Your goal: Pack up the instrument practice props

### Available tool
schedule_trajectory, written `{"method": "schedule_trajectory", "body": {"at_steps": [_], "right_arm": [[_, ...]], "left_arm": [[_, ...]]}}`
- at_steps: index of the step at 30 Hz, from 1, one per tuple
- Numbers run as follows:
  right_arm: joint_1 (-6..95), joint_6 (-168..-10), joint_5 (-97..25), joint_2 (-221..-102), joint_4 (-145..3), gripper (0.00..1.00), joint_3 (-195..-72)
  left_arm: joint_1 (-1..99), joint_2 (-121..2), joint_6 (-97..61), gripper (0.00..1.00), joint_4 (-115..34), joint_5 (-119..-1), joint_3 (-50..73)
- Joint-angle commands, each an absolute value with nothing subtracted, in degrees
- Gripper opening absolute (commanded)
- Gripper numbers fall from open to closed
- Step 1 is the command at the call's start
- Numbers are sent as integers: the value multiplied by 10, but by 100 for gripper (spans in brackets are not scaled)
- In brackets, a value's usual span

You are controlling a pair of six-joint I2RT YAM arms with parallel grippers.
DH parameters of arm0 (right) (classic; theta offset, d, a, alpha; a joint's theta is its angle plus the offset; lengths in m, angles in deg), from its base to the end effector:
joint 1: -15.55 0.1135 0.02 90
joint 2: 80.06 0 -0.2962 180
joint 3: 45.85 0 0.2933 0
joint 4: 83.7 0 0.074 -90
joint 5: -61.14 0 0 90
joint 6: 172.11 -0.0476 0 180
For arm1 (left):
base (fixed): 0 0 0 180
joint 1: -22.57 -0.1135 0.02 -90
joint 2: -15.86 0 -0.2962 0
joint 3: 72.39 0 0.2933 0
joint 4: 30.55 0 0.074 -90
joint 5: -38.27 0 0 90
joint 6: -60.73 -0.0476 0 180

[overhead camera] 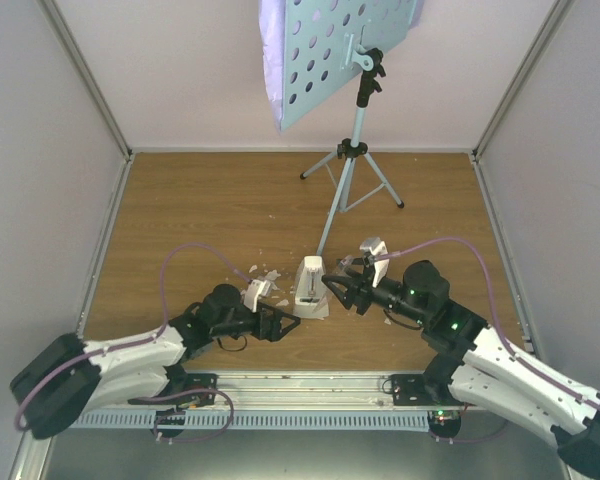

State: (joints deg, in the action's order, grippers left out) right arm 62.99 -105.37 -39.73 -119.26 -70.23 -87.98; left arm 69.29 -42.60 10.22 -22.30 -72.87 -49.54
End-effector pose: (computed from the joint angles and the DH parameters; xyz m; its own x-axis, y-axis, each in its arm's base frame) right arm 0.1301 0.1549 0.2936 -0.4488 0.0846 -0.8896 -0.7309 0.5380 0.4199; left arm 0.1306 -0.1637 0.1408 -0.8146 -0.0001 -0.5800 0.4931 0.5263 -0.6927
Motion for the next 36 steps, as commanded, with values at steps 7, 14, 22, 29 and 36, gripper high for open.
{"method": "schedule_trajectory", "body": {"at_steps": [7, 14, 22, 29, 36], "right_arm": [[687, -1027, -265, -1211, -765, 48, -833], [687, -1017, -246, -1202, -765, 50, -829], [687, -1007, -228, -1214, -765, 51, -824], [688, -1008, -205, -1196, -763, 51, -804], [688, -1000, -191, -1181, -764, 51, -776]], "left_arm": [[728, -605, 45, 93, -110, -656, -404], [749, -618, 48, 92, -138, -579, -405], [770, -639, 37, 92, -93, -598, -391], [806, -701, 34, 92, -44, -602, -336], [791, -655, 45, 93, -80, -585, -365]]}}
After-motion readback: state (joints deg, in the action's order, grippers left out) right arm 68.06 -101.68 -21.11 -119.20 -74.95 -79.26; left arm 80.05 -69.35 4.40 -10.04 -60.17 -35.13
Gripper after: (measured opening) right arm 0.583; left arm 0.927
